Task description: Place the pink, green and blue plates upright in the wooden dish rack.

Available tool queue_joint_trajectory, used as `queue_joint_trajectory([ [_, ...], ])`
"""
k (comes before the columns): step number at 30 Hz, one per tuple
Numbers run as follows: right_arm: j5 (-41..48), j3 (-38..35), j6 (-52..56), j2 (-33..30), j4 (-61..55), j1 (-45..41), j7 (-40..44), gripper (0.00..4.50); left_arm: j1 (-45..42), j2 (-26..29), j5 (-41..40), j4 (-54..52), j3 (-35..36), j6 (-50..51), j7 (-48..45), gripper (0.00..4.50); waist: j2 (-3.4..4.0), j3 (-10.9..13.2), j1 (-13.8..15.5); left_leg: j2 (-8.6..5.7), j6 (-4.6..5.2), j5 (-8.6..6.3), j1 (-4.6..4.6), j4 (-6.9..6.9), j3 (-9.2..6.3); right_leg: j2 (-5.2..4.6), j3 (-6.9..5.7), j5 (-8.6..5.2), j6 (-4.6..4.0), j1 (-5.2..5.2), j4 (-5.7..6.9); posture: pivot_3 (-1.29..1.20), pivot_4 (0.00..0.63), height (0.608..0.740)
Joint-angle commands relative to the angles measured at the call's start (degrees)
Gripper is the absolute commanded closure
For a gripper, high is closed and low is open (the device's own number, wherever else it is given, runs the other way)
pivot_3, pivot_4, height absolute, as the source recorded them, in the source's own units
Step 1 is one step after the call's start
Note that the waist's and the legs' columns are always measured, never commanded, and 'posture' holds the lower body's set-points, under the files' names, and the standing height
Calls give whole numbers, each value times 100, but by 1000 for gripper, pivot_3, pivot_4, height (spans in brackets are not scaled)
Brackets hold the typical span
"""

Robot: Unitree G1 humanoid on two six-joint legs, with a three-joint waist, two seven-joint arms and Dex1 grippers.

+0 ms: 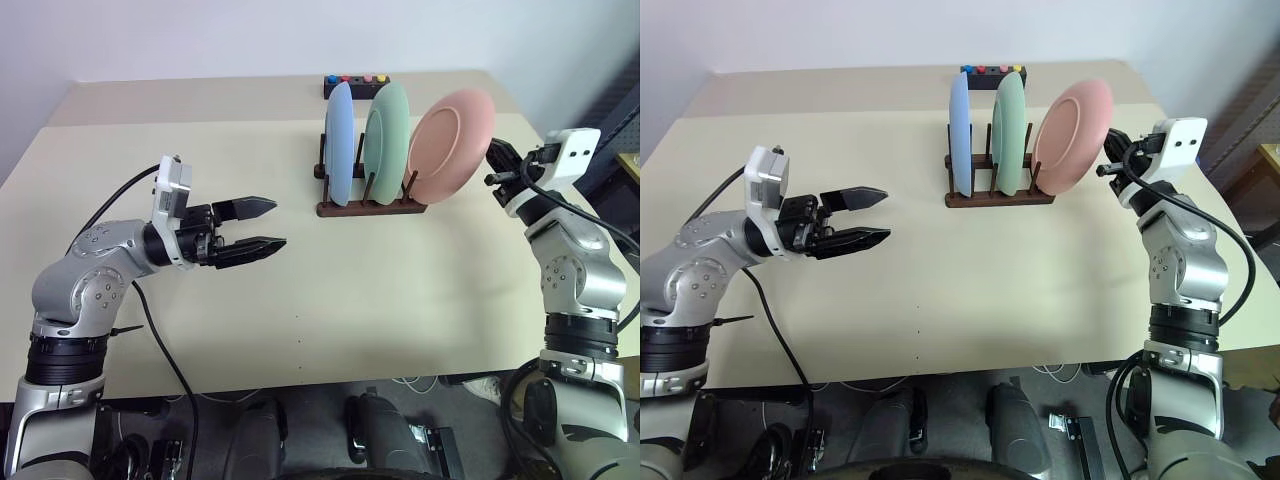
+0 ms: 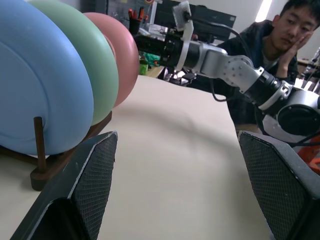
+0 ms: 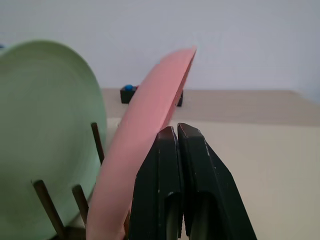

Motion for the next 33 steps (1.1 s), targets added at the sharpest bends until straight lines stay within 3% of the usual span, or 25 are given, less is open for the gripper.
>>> queue_joint_trajectory([
  [1,115,26,55,2,-375,-149,53,4446,-61,-21,5,-47,96,-113,2,486,0,0,5,0,0,0,0,0,0,0,0,0,0,0,0,0,150,740],
  [20,111,297,202,104,-476,-268,230,4446,48,-13,-37,-143,180,-85,121,486,0,0,9,0,0,0,-1,1,1,-1,0,0,0,0,0,0,150,740],
  [33,-195,-151,-409,-59,-185,-355,-282,4446,-99,-32,118,92,133,-258,115,486,0,0,4,0,0,0,0,1,1,-1,0,0,0,0,0,0,150,740],
])
